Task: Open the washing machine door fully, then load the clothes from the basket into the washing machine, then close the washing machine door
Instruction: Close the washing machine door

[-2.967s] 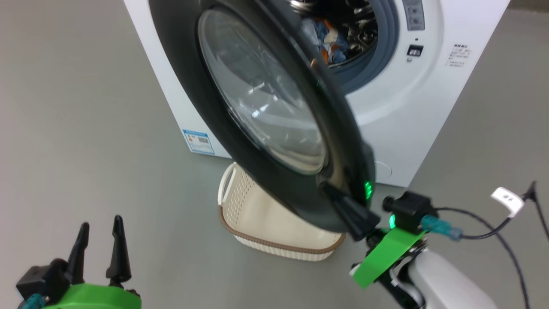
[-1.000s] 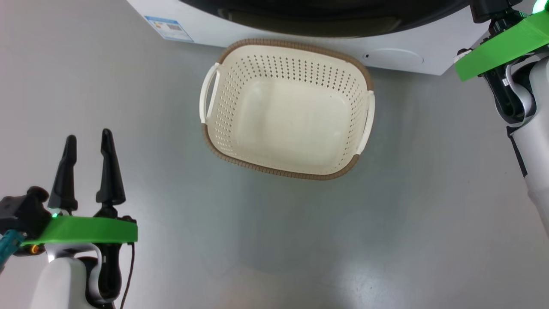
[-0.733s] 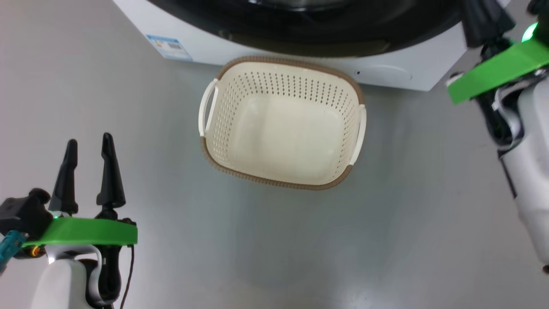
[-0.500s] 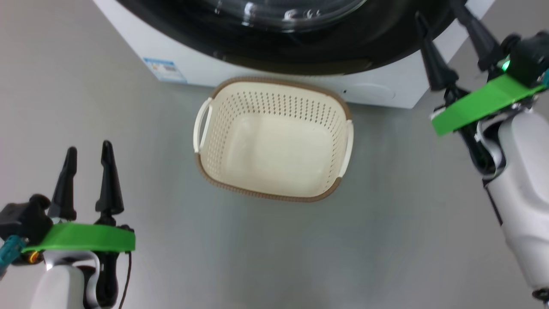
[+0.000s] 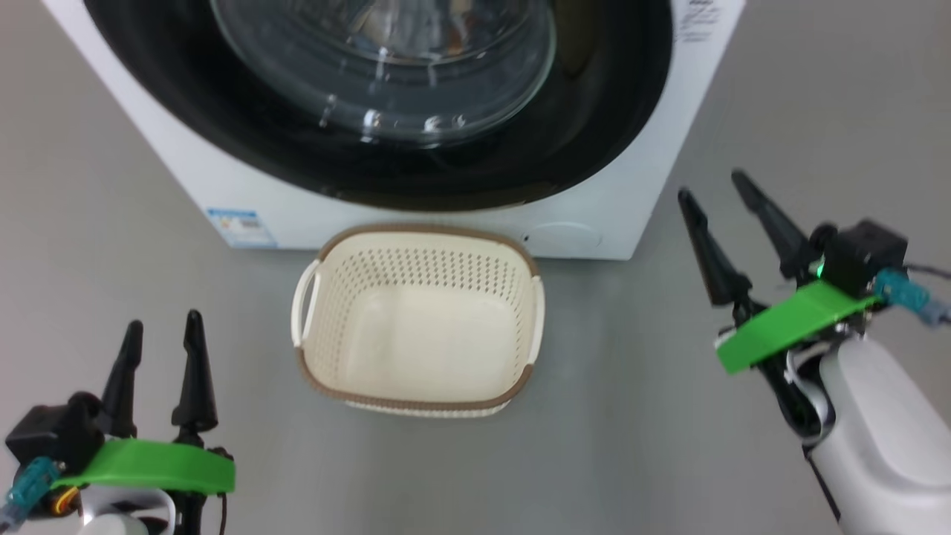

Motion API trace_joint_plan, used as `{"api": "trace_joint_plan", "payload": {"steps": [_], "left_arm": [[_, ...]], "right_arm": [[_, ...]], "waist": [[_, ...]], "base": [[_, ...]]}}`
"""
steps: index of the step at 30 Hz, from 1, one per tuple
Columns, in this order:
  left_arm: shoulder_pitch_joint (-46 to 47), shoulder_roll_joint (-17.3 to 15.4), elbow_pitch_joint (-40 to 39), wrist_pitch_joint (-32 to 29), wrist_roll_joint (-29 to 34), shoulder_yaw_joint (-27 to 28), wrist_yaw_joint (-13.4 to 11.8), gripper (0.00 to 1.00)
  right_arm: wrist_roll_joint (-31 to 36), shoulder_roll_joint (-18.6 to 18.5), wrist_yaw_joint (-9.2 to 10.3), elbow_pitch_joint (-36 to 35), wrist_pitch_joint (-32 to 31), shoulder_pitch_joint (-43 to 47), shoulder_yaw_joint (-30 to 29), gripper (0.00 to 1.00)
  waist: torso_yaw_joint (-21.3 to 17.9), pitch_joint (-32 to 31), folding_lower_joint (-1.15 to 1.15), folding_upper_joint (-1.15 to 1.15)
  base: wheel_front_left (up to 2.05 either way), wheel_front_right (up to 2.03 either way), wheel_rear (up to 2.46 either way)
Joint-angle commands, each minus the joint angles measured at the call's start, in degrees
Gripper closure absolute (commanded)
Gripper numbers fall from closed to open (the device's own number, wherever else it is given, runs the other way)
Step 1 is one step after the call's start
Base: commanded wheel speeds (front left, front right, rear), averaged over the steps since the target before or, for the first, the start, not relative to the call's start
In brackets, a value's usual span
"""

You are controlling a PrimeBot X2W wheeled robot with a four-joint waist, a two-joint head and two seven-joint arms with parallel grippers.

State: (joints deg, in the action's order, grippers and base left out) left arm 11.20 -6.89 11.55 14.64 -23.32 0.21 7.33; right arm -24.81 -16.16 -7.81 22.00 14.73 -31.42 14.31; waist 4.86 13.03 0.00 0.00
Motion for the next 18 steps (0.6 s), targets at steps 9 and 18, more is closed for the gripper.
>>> {"api": "trace_joint_plan", "payload": {"steps": [9, 18], "left_arm": [[-3.4, -1.6, -1.3, 0.4, -2.2, 1.2, 0.2, 0.00], [-5.7, -2.0, -2.2, 0.3, -2.4, 0.4, -0.4, 0.00]], "right_arm": [[-1.0, 1.1, 0.32, -3.0, 0.3, 8.8, 0.3, 0.00], [-1.2, 1.9, 0.32, -5.5, 0.3, 14.4, -2.7, 0.00]], "waist": [[-6.3, -8.1, 0.00, 0.00], [-7.1, -10.2, 0.00, 0.00]], "base": [[0.00, 0.00, 0.00], [0.00, 0.00, 0.00]]}}
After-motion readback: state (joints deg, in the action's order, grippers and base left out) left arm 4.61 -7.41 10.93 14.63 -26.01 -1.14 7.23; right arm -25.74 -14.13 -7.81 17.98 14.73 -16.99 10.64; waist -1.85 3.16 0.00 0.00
